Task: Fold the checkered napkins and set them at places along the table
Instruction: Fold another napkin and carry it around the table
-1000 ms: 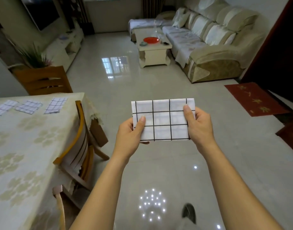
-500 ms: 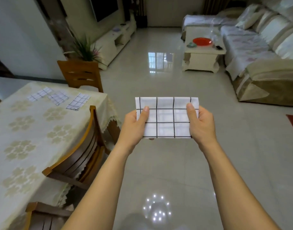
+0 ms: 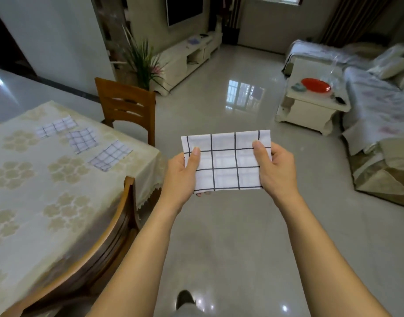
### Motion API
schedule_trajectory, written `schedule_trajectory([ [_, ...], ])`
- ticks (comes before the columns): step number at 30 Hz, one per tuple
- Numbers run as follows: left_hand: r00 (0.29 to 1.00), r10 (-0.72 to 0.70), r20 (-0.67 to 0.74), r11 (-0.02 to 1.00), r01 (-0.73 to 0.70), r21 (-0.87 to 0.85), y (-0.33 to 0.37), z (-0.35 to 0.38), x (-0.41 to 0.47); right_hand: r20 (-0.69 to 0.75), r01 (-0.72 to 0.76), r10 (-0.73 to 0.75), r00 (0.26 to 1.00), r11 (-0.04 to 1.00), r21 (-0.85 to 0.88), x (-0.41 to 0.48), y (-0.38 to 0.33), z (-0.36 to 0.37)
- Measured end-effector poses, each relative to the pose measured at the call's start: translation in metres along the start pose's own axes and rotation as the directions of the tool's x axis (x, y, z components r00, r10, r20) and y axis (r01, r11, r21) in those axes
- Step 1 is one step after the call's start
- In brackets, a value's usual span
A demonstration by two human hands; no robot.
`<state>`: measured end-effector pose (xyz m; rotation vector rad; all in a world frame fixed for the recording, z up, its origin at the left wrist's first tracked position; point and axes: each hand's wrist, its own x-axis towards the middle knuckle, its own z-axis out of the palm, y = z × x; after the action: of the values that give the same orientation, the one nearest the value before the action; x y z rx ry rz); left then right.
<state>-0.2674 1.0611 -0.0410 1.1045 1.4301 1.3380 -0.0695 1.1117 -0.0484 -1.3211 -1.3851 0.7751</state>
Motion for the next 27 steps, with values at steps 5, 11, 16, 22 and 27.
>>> schedule_trajectory([
  [5,0.998,-0.039,-0.045,0.999,0.039,0.011,0.003,-0.001,0.083,-0.002,-0.012,0.012,1.000,1.000,0.024,0.073,0.008,0.041],
  [11,0.995,-0.066,-0.081,0.996,0.071,0.054,-0.015,0.006,0.174,0.033,-0.096,0.094,0.995,0.994,0.048,0.153,0.037,0.077],
  [16,0.989,-0.054,-0.135,0.991,0.070,0.116,-0.020,0.026,0.265,0.082,-0.059,0.050,0.995,0.991,0.116,0.245,0.069,0.104],
  [22,0.977,0.008,-0.214,0.983,0.033,0.183,0.011,0.045,0.372,0.183,-0.049,0.022,0.983,0.988,0.144,0.375,0.067,0.134],
  [27,0.964,0.011,-0.266,0.991,0.026,0.134,0.027,0.058,0.450,0.235,-0.022,-0.015,0.972,0.987,0.157,0.464,0.059,0.157],
])
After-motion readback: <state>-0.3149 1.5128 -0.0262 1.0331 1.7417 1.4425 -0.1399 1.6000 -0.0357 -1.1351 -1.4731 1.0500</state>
